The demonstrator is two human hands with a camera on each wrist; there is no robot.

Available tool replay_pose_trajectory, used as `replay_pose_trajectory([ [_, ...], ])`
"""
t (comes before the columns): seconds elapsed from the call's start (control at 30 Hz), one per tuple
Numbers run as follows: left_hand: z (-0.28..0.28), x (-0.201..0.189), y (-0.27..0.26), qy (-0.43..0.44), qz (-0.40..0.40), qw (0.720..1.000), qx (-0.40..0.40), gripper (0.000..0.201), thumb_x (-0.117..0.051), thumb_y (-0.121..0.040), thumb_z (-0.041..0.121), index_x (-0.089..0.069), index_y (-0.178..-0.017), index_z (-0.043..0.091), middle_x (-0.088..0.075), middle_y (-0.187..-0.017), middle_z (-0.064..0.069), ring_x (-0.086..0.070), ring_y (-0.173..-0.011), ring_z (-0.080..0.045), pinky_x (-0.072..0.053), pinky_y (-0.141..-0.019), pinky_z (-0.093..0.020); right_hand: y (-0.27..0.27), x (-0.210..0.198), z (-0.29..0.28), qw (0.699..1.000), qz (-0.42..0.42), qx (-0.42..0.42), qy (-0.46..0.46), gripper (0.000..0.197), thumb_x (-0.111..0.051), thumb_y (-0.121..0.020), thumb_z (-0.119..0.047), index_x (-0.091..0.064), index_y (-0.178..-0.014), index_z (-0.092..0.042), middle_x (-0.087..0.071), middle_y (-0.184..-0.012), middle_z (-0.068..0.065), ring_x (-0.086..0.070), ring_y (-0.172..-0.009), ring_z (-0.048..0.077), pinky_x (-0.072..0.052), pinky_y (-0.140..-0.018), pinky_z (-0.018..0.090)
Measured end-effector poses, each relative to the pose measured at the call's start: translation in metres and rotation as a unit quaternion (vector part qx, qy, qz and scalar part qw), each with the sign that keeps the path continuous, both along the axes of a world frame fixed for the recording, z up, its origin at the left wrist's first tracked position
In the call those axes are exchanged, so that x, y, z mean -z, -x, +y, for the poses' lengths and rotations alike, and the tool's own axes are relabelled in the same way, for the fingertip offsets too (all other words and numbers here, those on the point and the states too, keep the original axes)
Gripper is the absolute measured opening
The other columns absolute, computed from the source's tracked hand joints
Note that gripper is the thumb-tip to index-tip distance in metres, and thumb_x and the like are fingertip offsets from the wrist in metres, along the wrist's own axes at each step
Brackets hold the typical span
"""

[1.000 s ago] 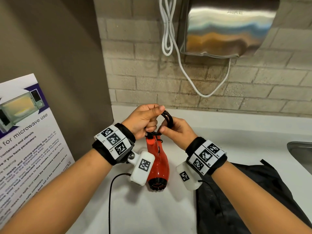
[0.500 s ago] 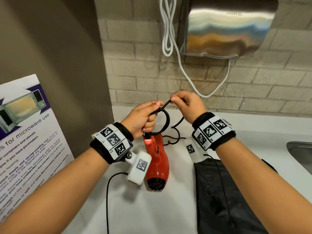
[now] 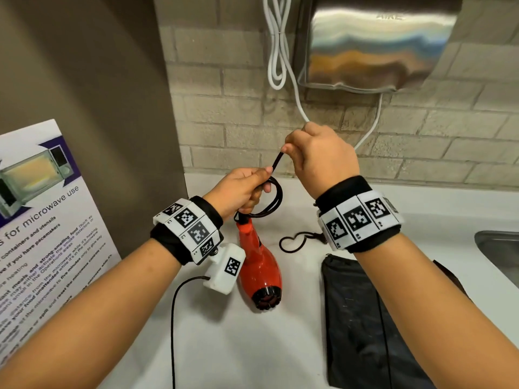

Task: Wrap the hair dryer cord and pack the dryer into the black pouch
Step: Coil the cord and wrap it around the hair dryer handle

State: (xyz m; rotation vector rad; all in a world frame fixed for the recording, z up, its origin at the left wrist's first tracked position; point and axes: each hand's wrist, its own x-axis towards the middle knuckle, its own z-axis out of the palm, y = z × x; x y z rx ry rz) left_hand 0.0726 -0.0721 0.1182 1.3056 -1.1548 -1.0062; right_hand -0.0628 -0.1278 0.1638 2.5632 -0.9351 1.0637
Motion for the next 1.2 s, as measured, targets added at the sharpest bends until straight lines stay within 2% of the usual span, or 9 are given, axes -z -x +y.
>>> replay_pose_trajectory([
  [0.13, -0.005, 0.002, -0.004, 0.019, 0.014, 0.999, -0.024, 0.038, -0.034, -0.098, 0.03, -0.045, -0.066, 0.012, -0.032, -0.035, 0.011, -0.021, -0.028, 0.0, -0.015, -0.034, -0.011, -0.002, 0.014, 0.02, 0.999, -0.032, -0.014, 0.02, 0.023, -0.051, -0.088, -0.021, -0.062, -0.084, -0.002, -0.062, -0.082, 0.014, -0.058, -0.08, 0.033, -0.034, -0.055, 0.029],
  [0.2, -0.008, 0.002, -0.004, 0.029, 0.018, 0.998, -0.046, 0.039, -0.033, -0.099, 0.03, -0.045, -0.066, 0.013, -0.031, -0.041, 0.008, -0.021, -0.029, 0.0, -0.016, -0.035, -0.011, -0.004, 0.028, 0.032, 0.999, -0.035, -0.027, -0.02, 0.024, -0.047, -0.09, -0.021, -0.059, -0.084, -0.001, -0.061, -0.081, 0.015, -0.058, -0.076, 0.033, -0.033, -0.056, 0.028],
  [0.33, -0.011, 0.003, -0.005, 0.039, 0.018, 0.997, -0.063, 0.038, -0.033, -0.099, 0.028, -0.035, -0.063, 0.017, -0.033, -0.04, 0.011, -0.022, -0.03, 0.0, -0.016, -0.034, -0.01, -0.009, 0.056, 0.049, 0.986, 0.001, -0.063, -0.153, 0.026, -0.036, -0.095, -0.02, -0.054, -0.098, -0.001, -0.056, -0.098, 0.015, -0.055, -0.085, 0.032, -0.039, -0.065, 0.032],
  [0.43, -0.012, 0.004, -0.005, 0.038, 0.021, 0.997, -0.061, 0.037, -0.033, -0.099, 0.028, -0.033, -0.063, 0.017, -0.035, -0.037, 0.013, -0.022, -0.03, 0.0, -0.017, -0.033, -0.01, -0.012, 0.07, 0.05, 0.979, 0.001, -0.085, -0.187, 0.023, -0.038, -0.094, -0.014, -0.054, -0.1, 0.001, -0.055, -0.1, 0.017, -0.056, -0.084, 0.033, -0.043, -0.068, 0.035],
  [0.53, -0.011, 0.004, -0.003, 0.037, 0.024, 0.998, -0.055, 0.037, -0.033, -0.099, 0.029, -0.034, -0.064, 0.016, -0.036, -0.036, 0.012, -0.022, -0.029, 0.0, -0.018, -0.033, -0.01, -0.015, 0.076, 0.048, 0.978, 0.021, -0.086, -0.186, 0.023, -0.037, -0.093, -0.012, -0.054, -0.103, 0.001, -0.055, -0.101, 0.018, -0.056, -0.084, 0.033, -0.04, -0.068, 0.031],
  [0.87, -0.011, 0.005, 0.003, 0.058, -0.003, 0.996, -0.063, 0.037, -0.045, -0.094, 0.034, -0.039, -0.061, 0.017, -0.031, -0.037, 0.013, -0.024, -0.031, -0.002, -0.021, -0.034, -0.012, -0.019, 0.067, 0.05, 0.978, 0.12, -0.044, -0.164, 0.027, -0.038, -0.091, -0.013, -0.047, -0.113, -0.002, -0.049, -0.114, 0.013, -0.049, -0.102, 0.029, -0.043, -0.077, 0.037],
  [1.03, -0.012, 0.009, 0.0, 0.06, -0.033, 0.995, -0.073, 0.033, -0.051, -0.092, 0.027, -0.045, -0.063, 0.013, -0.03, -0.034, 0.012, -0.023, -0.031, -0.004, -0.02, -0.035, -0.012, -0.017, 0.069, 0.046, 0.978, 0.132, -0.037, -0.156, 0.027, -0.036, -0.091, -0.012, -0.048, -0.113, -0.002, -0.05, -0.113, 0.014, -0.049, -0.103, 0.031, -0.043, -0.076, 0.038],
  [1.1, -0.013, 0.009, 0.0, 0.056, -0.016, 0.995, -0.078, 0.033, -0.049, -0.093, 0.024, -0.043, -0.063, 0.012, -0.027, -0.034, 0.013, -0.02, -0.031, -0.004, -0.017, -0.036, -0.014, -0.018, 0.072, 0.044, 0.983, 0.108, -0.045, -0.139, 0.025, -0.038, -0.088, -0.01, -0.055, -0.103, 0.0, -0.056, -0.103, 0.015, -0.055, -0.093, 0.032, -0.045, -0.067, 0.037],
  [1.2, -0.012, 0.009, 0.001, 0.051, -0.01, 0.995, -0.088, 0.033, -0.045, -0.095, 0.023, -0.04, -0.065, 0.012, -0.025, -0.034, 0.014, -0.018, -0.03, -0.003, -0.015, -0.035, -0.014, -0.017, 0.076, 0.044, 0.988, 0.061, -0.038, -0.134, 0.026, -0.04, -0.077, -0.017, -0.062, -0.075, -0.003, -0.061, -0.07, 0.011, -0.06, -0.057, 0.031, -0.044, -0.044, 0.028],
])
